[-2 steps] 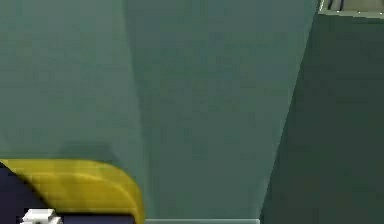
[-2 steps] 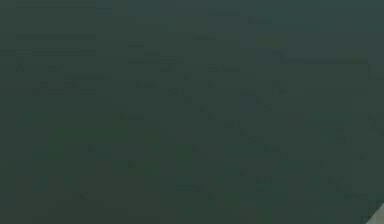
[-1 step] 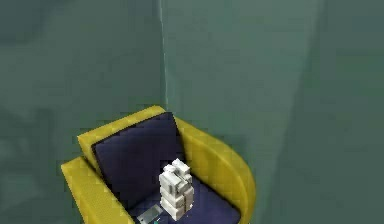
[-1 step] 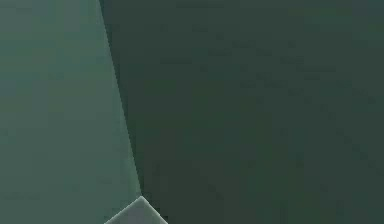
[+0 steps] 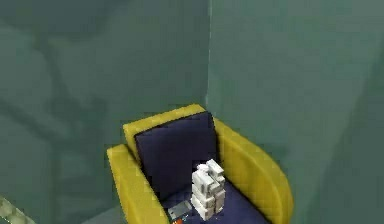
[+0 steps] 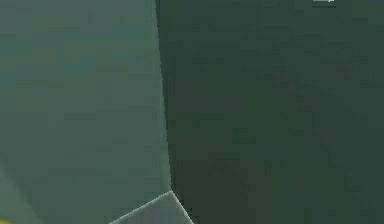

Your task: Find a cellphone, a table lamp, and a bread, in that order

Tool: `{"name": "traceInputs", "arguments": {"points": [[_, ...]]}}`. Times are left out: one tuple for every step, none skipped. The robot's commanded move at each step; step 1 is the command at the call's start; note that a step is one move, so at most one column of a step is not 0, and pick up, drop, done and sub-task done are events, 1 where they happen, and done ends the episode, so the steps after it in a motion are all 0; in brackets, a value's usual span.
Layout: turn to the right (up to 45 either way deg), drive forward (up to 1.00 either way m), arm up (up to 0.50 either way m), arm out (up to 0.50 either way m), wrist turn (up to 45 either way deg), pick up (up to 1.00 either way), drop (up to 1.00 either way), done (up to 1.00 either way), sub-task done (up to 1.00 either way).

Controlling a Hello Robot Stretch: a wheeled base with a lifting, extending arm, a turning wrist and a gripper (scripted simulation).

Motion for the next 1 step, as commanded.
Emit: {"name": "traceInputs", "arguments": {"points": [[0.0,0.0,0.0,0.0,0.0,0.0,0.0,0.0,1.0]]}}
